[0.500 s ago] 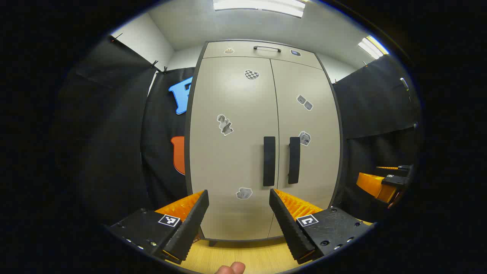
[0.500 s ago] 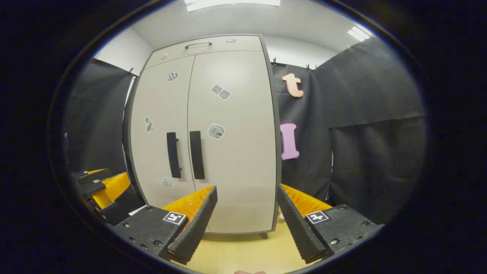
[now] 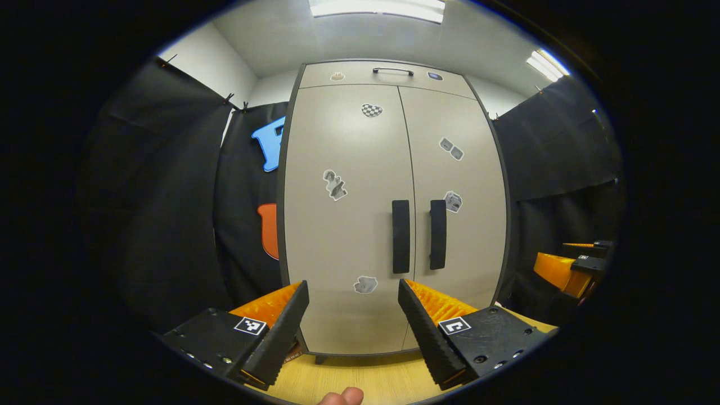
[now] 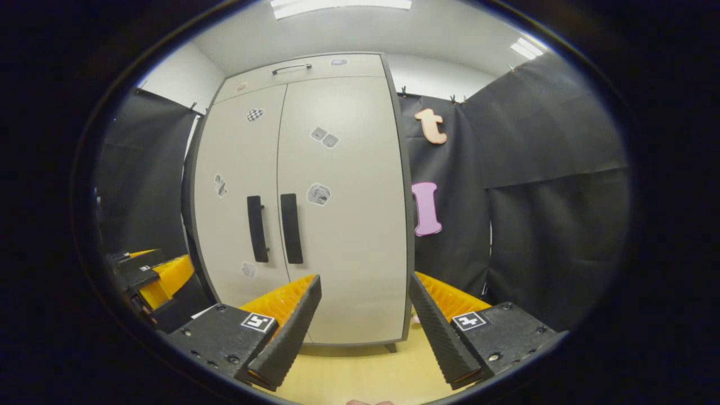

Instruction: Open the right door of the double-door shoe cabinet with the right hand, and open the left door with the left hand.

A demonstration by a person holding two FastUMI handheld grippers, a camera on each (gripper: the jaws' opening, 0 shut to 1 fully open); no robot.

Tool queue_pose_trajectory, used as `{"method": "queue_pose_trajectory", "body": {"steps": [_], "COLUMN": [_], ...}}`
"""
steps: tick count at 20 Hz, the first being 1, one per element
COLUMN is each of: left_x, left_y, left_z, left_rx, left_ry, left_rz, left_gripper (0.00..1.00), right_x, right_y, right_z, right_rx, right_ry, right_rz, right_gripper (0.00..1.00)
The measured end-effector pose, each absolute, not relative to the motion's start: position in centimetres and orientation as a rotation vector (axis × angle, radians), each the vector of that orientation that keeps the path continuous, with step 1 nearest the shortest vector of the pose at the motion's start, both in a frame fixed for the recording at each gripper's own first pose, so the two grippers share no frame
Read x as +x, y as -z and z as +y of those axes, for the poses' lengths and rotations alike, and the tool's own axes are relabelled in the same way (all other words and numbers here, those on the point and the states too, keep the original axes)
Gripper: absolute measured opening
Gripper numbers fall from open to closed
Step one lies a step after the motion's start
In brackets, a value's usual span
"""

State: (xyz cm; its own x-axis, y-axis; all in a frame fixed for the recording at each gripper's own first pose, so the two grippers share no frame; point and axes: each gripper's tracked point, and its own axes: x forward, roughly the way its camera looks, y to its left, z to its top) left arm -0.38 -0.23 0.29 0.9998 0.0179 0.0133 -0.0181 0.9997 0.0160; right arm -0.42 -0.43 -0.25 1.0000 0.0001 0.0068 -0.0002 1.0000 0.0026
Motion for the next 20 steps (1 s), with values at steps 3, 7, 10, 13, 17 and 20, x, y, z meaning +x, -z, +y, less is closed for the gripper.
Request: {"method": "queue_pose_trajectory", "body": {"steps": [3,7,10,13,17,20], "left_x": [-0.5,-0.6,-0.5,-0.6,-1.5,-2.2], "left_y": [-0.5,-0.8,-0.8,-0.8,-0.6,-0.3], "left_z": [-0.1,-0.2,-0.1,0.0,-0.2,-0.3], "left_rx": [0.014,0.011,0.016,0.024,0.022,0.021], "left_ry": [-0.018,-0.018,-0.018,-0.014,0.001,0.003], "left_rz": [-0.018,-0.022,-0.023,-0.022,-0.017,-0.011], "left_gripper": [0.95,0.95,0.95,0.95,0.95,0.95], "right_x": [-0.5,-0.5,-0.1,0.4,1.6,4.3], "right_y": [0.5,0.9,1.0,1.3,0.5,-0.3], "right_z": [-0.5,-0.1,0.1,0.5,1.8,4.1], "right_rx": [0.003,-0.005,-0.002,0.011,0.027,0.06], "right_ry": [0.002,-0.007,-0.006,-0.013,-0.045,-0.097], "right_rz": [-0.004,0.009,0.014,0.023,0.012,-0.005], "right_gripper": [1.0,0.99,0.99,0.99,0.99,0.99]}}
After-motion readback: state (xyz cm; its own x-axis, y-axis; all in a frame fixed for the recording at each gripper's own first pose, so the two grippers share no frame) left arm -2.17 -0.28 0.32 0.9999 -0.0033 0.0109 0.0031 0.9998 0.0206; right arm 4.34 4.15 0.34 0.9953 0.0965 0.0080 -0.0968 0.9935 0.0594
